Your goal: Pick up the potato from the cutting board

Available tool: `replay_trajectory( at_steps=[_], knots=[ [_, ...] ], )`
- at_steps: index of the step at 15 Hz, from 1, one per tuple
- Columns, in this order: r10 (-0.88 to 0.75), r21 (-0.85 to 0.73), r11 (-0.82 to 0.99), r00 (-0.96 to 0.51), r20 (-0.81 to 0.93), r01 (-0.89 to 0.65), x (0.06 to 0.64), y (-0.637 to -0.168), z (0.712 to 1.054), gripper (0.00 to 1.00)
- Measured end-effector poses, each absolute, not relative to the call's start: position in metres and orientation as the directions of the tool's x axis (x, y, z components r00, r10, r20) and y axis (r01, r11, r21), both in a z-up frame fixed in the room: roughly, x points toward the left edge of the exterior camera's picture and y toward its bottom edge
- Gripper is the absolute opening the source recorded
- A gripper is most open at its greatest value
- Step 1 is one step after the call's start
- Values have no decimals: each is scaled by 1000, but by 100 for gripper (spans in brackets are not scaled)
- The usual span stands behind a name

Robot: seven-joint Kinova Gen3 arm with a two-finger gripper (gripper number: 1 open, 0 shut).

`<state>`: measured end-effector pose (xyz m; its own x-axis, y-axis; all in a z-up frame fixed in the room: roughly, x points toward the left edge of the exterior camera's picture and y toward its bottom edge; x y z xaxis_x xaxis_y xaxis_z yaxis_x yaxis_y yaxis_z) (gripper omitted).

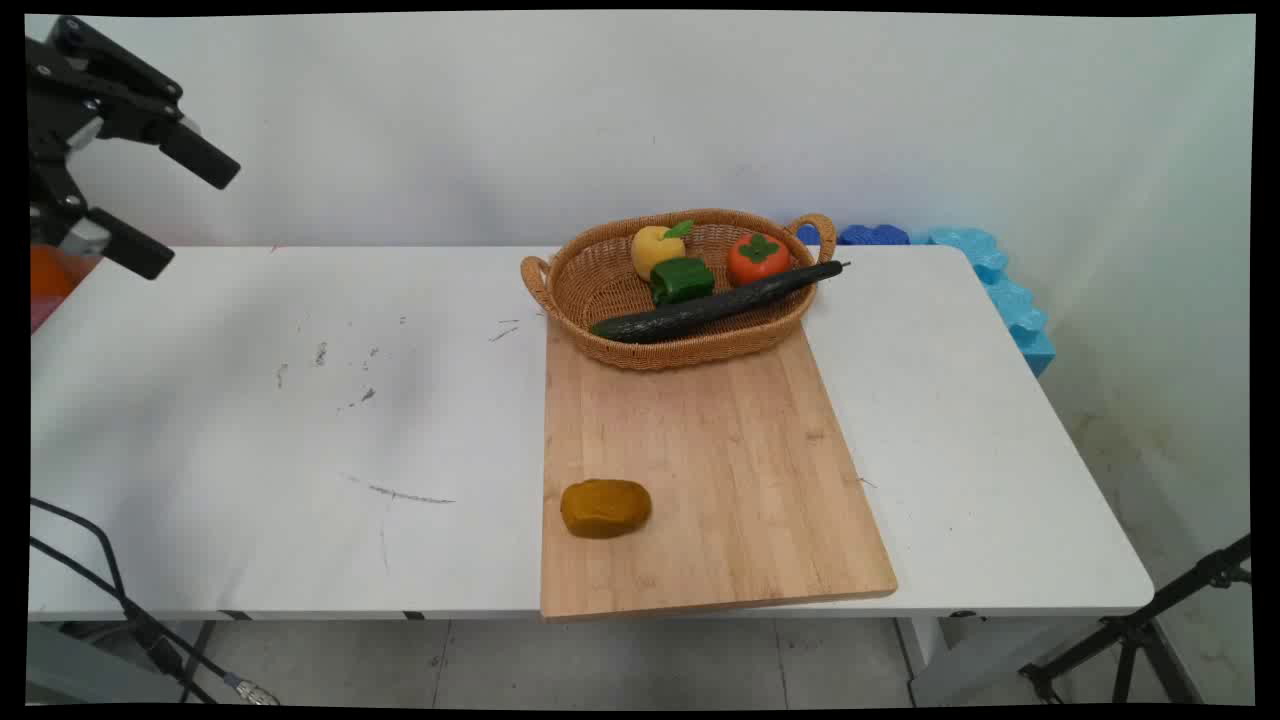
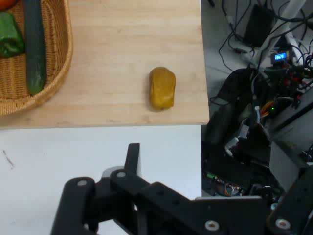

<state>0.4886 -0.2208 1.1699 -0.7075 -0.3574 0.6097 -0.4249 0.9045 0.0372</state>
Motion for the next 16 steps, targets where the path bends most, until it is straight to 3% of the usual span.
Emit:
replay_trajectory(
  at_steps=[7,16],
  knots=[
    [-421,42,865,-679,601,-499,466,-233,1147,100],
    [-505,57,825,-689,520,-562,375,-259,1054,100]
  ],
)
